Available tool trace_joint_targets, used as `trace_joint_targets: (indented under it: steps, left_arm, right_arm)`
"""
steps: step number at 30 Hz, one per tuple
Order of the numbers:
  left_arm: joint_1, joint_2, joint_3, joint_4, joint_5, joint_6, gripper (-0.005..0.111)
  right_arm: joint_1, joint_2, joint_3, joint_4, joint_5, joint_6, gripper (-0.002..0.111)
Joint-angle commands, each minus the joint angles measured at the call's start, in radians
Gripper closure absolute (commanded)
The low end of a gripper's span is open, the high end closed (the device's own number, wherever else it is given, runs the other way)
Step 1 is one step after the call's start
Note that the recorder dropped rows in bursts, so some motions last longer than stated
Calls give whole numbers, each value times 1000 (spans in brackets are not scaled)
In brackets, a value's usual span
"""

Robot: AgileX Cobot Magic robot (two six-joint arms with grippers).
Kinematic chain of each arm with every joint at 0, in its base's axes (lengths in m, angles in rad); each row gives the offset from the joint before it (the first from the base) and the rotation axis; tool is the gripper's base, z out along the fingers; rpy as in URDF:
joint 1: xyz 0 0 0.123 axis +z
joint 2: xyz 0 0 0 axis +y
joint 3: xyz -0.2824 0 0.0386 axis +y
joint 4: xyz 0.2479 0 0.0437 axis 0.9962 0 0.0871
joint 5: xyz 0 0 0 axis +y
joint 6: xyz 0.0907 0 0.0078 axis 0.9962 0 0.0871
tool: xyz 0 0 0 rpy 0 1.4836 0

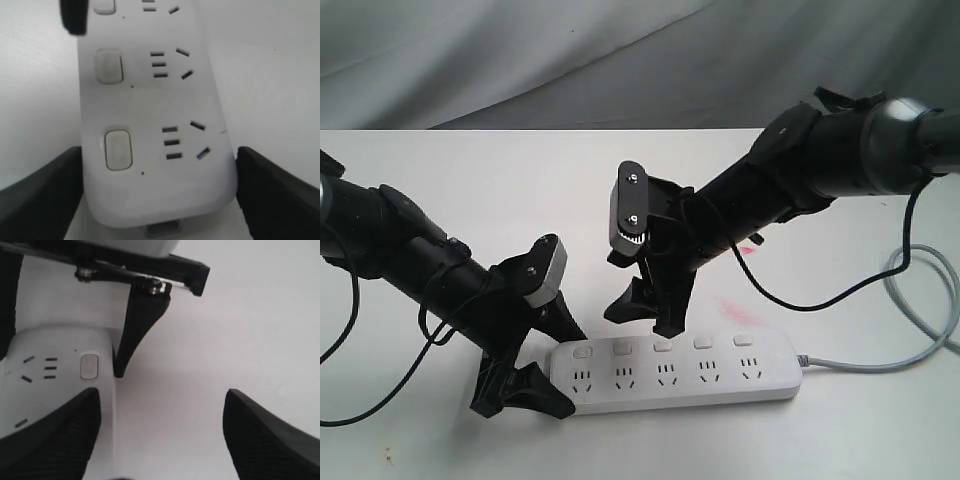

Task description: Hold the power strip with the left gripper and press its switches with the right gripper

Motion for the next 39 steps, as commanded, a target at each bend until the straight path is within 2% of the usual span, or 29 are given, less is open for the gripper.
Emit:
trace_joint_targets:
  steps: [1,32,37,39]
  left_arm:
    - [-6,4,-5,-3,-6,8,105]
    - [-6,4,-5,-3,-6,8,105]
    - [-6,4,-5,-3,-6,8,105]
    - [-6,4,-5,-3,-6,8,105]
  right_arm:
    - [-6,31,7,-8,6,4,44]
    - [-6,82,7,-23,2,19,44]
    - [-6,112,7,-53,-16,36,44]
    - [-6,112,7,-130,-42,84,44]
